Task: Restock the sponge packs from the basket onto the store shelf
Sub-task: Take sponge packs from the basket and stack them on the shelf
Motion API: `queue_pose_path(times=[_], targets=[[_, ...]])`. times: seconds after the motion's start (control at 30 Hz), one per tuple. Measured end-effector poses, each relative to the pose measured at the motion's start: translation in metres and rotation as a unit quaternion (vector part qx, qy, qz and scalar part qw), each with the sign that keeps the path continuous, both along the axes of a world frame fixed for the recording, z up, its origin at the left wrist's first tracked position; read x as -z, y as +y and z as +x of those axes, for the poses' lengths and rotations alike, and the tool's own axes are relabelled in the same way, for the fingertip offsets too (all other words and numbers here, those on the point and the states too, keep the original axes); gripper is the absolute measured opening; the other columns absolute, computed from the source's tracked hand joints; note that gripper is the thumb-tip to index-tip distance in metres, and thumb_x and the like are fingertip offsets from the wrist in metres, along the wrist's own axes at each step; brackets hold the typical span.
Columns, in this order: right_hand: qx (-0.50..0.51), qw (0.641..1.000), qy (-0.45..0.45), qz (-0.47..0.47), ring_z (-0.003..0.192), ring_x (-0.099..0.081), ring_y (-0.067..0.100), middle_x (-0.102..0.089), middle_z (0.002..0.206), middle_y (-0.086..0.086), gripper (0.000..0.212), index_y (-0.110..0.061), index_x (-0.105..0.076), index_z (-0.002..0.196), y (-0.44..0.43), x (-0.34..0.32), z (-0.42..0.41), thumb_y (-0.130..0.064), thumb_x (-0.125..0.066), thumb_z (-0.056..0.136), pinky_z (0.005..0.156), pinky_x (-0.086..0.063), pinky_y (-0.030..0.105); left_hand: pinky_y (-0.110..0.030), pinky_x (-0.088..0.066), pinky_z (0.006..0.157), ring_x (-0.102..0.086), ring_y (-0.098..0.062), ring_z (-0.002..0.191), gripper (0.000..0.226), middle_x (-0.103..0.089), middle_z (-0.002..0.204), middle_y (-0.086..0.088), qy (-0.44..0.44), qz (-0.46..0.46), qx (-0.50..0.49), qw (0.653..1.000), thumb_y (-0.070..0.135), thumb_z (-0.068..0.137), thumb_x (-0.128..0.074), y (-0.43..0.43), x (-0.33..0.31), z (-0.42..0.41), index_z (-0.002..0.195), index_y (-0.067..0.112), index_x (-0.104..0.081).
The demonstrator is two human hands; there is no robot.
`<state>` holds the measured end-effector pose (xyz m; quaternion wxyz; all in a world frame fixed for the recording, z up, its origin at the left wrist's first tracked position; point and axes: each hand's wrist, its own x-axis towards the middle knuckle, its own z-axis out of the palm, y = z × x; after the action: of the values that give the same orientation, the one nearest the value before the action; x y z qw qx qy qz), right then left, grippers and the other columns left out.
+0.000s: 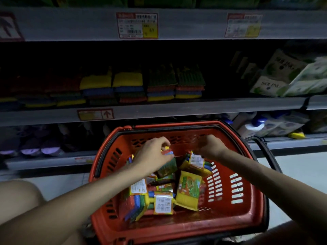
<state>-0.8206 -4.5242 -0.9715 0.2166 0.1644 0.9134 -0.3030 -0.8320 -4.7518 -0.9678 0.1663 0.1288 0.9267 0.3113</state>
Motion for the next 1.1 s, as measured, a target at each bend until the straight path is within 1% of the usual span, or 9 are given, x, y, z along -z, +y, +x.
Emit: queue_pose_path(times=[0.07, 0.17, 0.3, 0.43, 0.5, 0.6, 0.8, 0.97, 1.1], targets=[[-0.07, 0.991, -0.02, 0.113, 0.079, -0.069, 0.025, -0.072, 0.085, 0.008, 0.025, -0.008, -0.07, 0.09, 0.007, 0.019, 0.009, -0.031, -0.078, 0.088, 0.06, -0.051, 0.033, -0.036, -0.047, 0.091, -0.059, -0.021, 0.113, 0.051, -0.059, 0.124, 0.004, 0.11, -0.16, 0.12, 0.974, 0.045, 0.089, -0.069, -0.003, 0.014, 0.001, 0.135, 0.031, -0.053], [-0.123, 0.977, -0.04, 0.172, 0.088, -0.071, 0.031, -0.067, 0.086, 0.008, 0.035, -0.012, -0.066, 0.095, 0.012, 0.037, 0.022, -0.045, -0.075, 0.088, 0.064, -0.049, 0.032, -0.042, -0.042, 0.1, -0.051, -0.028, 0.123, 0.065, -0.05, 0.135, -0.003, 0.15, -0.254, 0.209, 0.932, 0.043, 0.092, -0.066, -0.001, 0.029, 0.002, 0.148, 0.024, -0.039], [-0.168, 0.973, -0.046, 0.154, 0.091, -0.07, 0.027, -0.074, 0.109, 0.006, 0.037, -0.022, -0.067, 0.116, 0.006, 0.047, 0.036, -0.047, -0.072, 0.09, 0.076, -0.057, 0.036, -0.044, -0.042, 0.104, -0.049, -0.031, 0.128, 0.078, -0.045, 0.143, -0.009, 0.116, -0.277, 0.199, 0.933, 0.042, 0.093, -0.067, 0.0, 0.046, 0.005, 0.155, 0.018, -0.028], [-0.269, 0.952, -0.051, 0.137, 0.116, -0.062, 0.032, -0.061, 0.131, 0.007, 0.048, -0.032, -0.055, 0.142, -0.007, 0.06, 0.047, -0.039, -0.064, 0.095, 0.091, -0.053, 0.037, -0.043, -0.043, 0.105, -0.049, -0.031, 0.129, 0.078, -0.046, 0.144, -0.01, 0.111, -0.293, 0.191, 0.93, 0.04, 0.093, -0.067, -0.005, 0.059, 0.005, 0.155, 0.014, -0.027], [-0.276, 0.946, -0.079, 0.152, 0.12, -0.059, 0.035, -0.054, 0.134, 0.011, 0.061, -0.026, -0.046, 0.149, -0.013, 0.068, 0.048, -0.031, -0.066, 0.092, 0.094, -0.053, 0.043, -0.043, -0.044, 0.103, -0.049, -0.03, 0.128, 0.075, -0.046, 0.142, -0.009, 0.091, -0.286, 0.181, 0.936, 0.04, 0.093, -0.067, -0.006, 0.063, 0.004, 0.153, 0.014, -0.031], [-0.262, 0.947, -0.105, 0.153, 0.12, -0.057, 0.036, -0.049, 0.133, 0.014, 0.065, -0.014, -0.042, 0.148, -0.018, 0.075, 0.051, -0.026, -0.07, 0.09, 0.094, -0.054, 0.045, -0.043, -0.045, 0.102, -0.05, -0.03, 0.125, 0.067, -0.047, 0.139, -0.008, 0.08, -0.274, 0.176, 0.942, 0.041, 0.093, -0.067, -0.004, 0.063, 0.004, 0.148, 0.015, -0.039], [-0.219, 0.962, -0.107, 0.125, 0.113, -0.062, 0.037, -0.047, 0.135, 0.014, 0.065, -0.016, -0.042, 0.148, -0.016, 0.086, 0.049, -0.03, -0.072, 0.092, 0.095, -0.053, 0.041, -0.048, -0.044, 0.104, -0.047, -0.033, 0.131, 0.068, -0.042, 0.146, -0.009, 0.052, -0.262, 0.174, 0.948, 0.037, 0.094, -0.068, -0.004, 0.061, -0.001, 0.15, 0.017, -0.036], [-0.183, 0.97, -0.105, 0.124, 0.117, -0.062, 0.036, -0.061, 0.131, 0.017, 0.062, -0.009, -0.045, 0.133, -0.025, 0.096, 0.05, -0.036, -0.076, 0.087, 0.08, -0.045, 0.033, -0.052, -0.042, 0.106, -0.045, -0.034, 0.133, 0.078, -0.04, 0.149, -0.01, 0.033, -0.268, 0.148, 0.952, 0.04, 0.093, -0.068, -0.016, 0.059, 0.005, 0.156, 0.021, -0.027], [-0.18, 0.97, -0.087, 0.141, 0.123, -0.054, 0.034, -0.056, 0.135, 0.014, 0.079, -0.013, -0.044, 0.138, -0.023, 0.096, 0.051, -0.041, -0.084, 0.077, 0.095, -0.049, 0.037, -0.05, -0.044, 0.102, -0.047, -0.034, 0.131, 0.085, -0.044, 0.144, -0.012, 0.035, -0.326, 0.11, 0.939, 0.058, 0.087, -0.067, -0.03, 0.054, 0.021, 0.15, 0.015, -0.031]])
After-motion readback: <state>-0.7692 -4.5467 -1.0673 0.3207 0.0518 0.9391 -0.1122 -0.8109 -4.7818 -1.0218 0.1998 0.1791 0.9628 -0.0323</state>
